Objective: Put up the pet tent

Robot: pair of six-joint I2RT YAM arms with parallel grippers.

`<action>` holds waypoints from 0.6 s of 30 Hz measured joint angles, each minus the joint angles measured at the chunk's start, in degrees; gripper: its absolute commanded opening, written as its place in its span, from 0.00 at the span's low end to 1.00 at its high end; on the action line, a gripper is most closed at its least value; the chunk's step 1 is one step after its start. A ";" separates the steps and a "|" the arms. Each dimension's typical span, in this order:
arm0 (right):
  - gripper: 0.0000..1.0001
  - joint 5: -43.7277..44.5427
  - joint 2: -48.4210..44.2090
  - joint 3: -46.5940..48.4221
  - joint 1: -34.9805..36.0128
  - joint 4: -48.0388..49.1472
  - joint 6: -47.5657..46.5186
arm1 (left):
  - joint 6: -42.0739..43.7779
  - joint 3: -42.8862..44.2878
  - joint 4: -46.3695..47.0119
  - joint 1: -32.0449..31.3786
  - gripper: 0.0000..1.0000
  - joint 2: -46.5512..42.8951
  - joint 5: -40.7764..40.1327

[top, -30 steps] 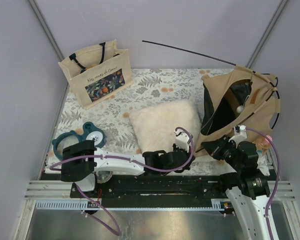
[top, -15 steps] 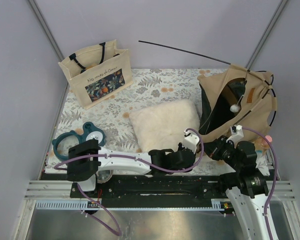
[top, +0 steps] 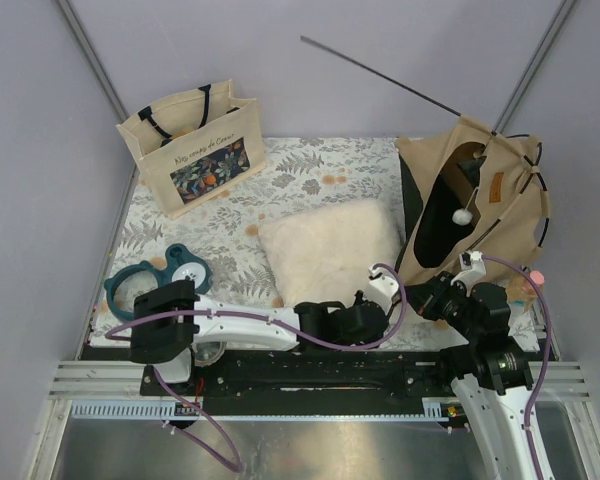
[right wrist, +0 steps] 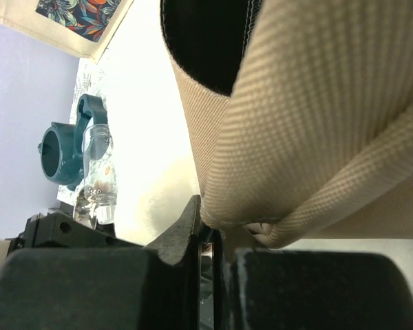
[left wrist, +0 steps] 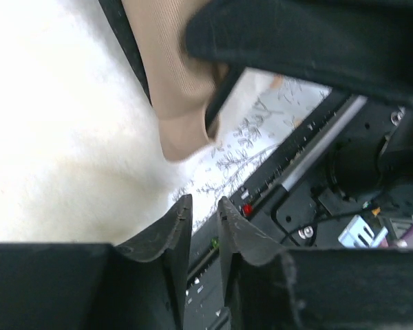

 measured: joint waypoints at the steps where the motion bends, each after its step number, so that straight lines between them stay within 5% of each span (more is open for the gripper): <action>1: 0.00 0.48 0.00 -0.22 -0.11 0.11 -0.31 | 0.02 -0.61 0.00 -0.22 0.30 -0.46 0.39; 11: 0.00 0.17 0.22 -0.46 -0.33 1.77 -3.13 | -0.13 -3.82 1.14 -1.11 0.39 -5.03 1.20; 13: 0.17 -0.07 0.44 -0.46 -0.33 2.23 -3.15 | -0.26 -4.70 1.11 -1.07 0.43 -6.67 0.63; 18: 0.36 0.79 2.23 -0.42 -0.33 2.56 -2.93 | -0.37 -6.56 0.55 -1.07 0.50 -10.64 -1.51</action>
